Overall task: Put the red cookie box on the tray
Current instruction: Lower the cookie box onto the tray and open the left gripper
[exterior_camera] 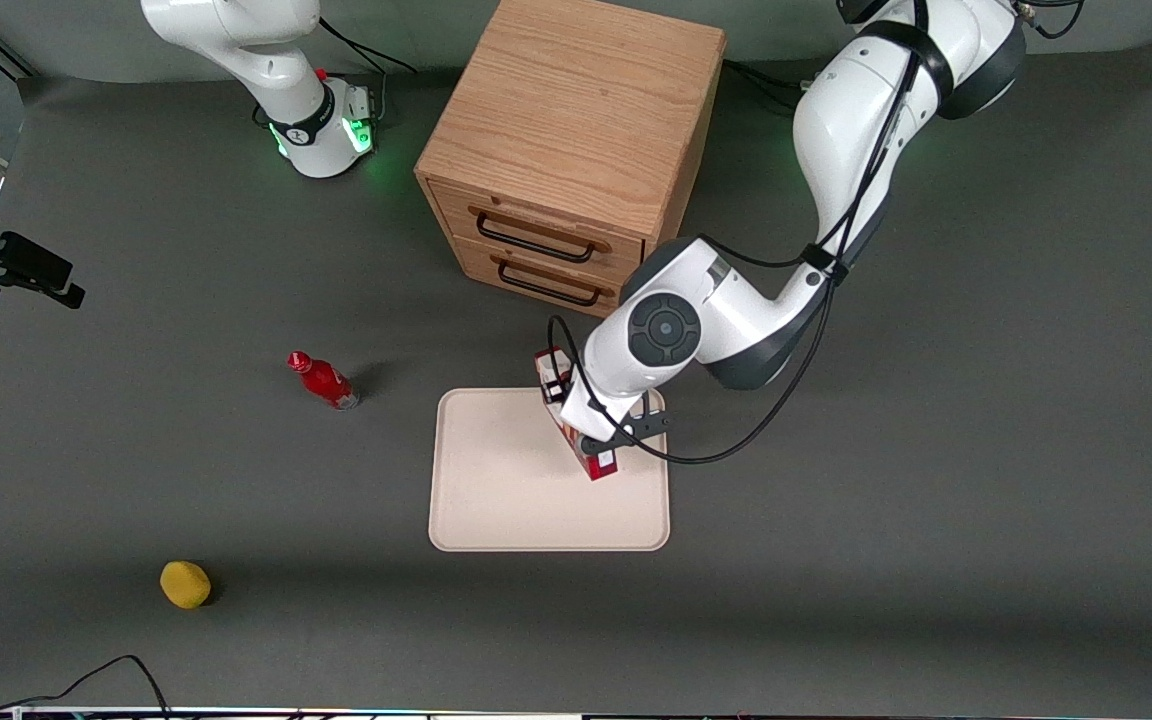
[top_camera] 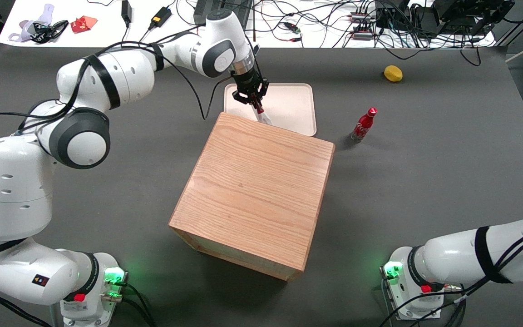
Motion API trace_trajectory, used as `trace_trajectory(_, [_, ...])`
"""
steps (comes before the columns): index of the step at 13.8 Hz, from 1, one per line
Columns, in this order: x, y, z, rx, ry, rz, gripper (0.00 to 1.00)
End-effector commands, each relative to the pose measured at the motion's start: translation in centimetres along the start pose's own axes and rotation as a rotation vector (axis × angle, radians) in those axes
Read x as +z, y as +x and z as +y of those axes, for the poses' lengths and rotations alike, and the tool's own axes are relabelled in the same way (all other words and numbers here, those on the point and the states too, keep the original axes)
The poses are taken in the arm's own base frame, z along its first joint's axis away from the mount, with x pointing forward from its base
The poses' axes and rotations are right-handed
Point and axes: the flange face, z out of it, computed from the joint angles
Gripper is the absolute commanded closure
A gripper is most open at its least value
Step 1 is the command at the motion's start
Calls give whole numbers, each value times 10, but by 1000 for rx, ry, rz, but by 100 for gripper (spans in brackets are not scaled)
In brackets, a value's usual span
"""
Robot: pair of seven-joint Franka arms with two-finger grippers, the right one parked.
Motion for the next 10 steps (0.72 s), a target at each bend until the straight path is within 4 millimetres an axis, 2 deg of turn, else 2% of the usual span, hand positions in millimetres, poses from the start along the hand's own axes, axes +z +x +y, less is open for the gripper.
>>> trace_trajectory(1, [8, 16, -10, -6, 0, 19, 81])
trace_trajectory(10, [44, 41, -25, 2, -11, 55, 77])
